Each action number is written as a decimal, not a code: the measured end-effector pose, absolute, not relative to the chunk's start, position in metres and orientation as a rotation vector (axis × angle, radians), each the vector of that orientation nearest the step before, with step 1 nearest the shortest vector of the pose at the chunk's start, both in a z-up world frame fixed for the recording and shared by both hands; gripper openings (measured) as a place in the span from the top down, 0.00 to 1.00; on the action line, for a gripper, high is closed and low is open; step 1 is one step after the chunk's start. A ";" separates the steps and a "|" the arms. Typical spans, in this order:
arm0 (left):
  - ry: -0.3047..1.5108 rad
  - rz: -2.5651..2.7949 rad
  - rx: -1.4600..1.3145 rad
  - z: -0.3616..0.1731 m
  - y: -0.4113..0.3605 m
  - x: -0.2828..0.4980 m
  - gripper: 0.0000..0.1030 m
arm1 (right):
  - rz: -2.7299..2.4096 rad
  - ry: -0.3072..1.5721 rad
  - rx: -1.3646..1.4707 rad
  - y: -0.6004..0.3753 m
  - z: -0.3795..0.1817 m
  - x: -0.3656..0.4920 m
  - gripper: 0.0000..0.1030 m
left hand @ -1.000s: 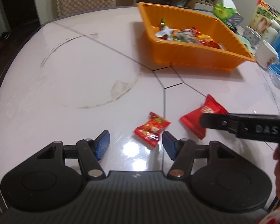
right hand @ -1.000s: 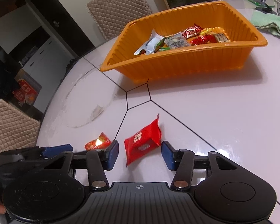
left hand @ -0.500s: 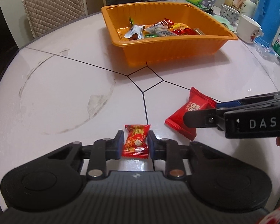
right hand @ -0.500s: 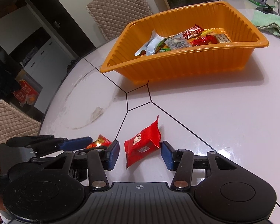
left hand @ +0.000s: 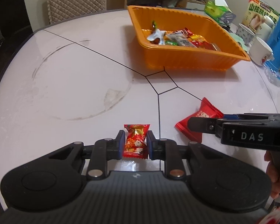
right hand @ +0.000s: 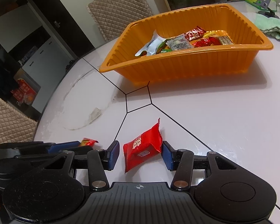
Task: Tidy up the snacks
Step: 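Grasp the large red packet with the right tool while the left tool holds its candy, then carry the red-and-gold packet with the left tool and red packet with the right tool over the tray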
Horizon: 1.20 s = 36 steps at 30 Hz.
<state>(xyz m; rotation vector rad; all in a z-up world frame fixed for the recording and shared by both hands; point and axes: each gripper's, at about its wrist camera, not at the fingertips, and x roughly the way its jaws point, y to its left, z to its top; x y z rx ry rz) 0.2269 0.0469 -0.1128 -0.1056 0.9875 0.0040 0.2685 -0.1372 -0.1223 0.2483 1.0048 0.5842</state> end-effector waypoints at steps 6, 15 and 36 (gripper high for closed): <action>0.985 0.016 -0.119 -0.110 0.050 0.224 0.79 | 0.589 0.992 0.214 -0.131 -0.124 0.269 0.68; 0.982 0.012 -0.109 -0.108 0.048 0.224 0.79 | 0.604 0.980 0.198 -0.131 -0.121 0.269 0.76; 0.892 0.001 -0.098 -0.066 0.048 0.236 0.79 | 0.612 0.899 0.253 -0.161 -0.079 0.273 0.81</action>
